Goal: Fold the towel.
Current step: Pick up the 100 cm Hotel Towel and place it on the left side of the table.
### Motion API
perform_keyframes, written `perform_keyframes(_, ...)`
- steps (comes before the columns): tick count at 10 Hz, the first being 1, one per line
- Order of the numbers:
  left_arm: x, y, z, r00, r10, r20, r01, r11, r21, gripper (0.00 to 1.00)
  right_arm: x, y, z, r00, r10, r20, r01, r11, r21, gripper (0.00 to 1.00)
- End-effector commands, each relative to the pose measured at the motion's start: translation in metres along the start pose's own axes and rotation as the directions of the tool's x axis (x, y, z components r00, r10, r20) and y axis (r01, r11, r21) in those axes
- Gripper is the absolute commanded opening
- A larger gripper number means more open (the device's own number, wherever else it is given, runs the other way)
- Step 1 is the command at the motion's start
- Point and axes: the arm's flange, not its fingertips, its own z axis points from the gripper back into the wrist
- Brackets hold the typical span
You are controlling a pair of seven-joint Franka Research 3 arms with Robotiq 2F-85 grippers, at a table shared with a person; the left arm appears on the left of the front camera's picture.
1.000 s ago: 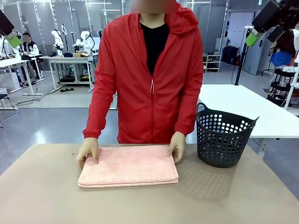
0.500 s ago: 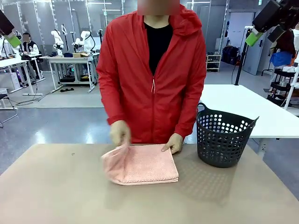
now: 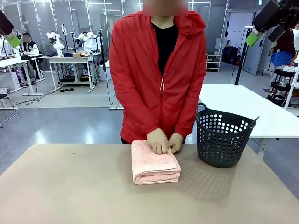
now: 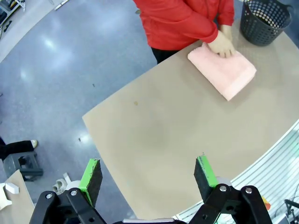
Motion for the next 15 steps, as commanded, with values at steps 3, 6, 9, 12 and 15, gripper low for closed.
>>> perform_keyframes(3,0.0008,0.0039,0.002,1.0,-0.025,0.0,0.025,1.0,0.013,1.0,-0.001,-0.0007,-0.0008,1.0,-0.005,0.004,0.005,1.0,-0.01,1.0)
perform_keyframes(6,0.0008,0.0039,0.002,1.0,-0.025,0.0,0.025,1.0,0.013,1.0,-0.001,-0.0007,-0.0008,1.0,-0.005,0.004,0.005,1.0,-0.01,1.0)
perform_keyframes(9,0.0008,0.0039,0.002,1.0,-0.025,0.0,0.025,1.0,0.013,1.0,-0.001,-0.0007,-0.0008,1.0,-0.005,0.004,0.005,1.0,-0.01,1.0)
perform_keyframes(12,0.0008,0.0039,0.002,1.0,-0.025,0.0,0.025,1.0,0.013,1.0,-0.001,-0.0007,-0.0008,1.0,-0.005,0.004,0.005,1.0,-0.01,1.0)
perform_keyframes(15,0.0008,0.0039,0.002,1.0,-0.025,0.0,0.025,1.0,0.013,1.0,-0.001,-0.0007,-0.0008,1.0,-0.005,0.004,0.005,1.0,-0.01,1.0)
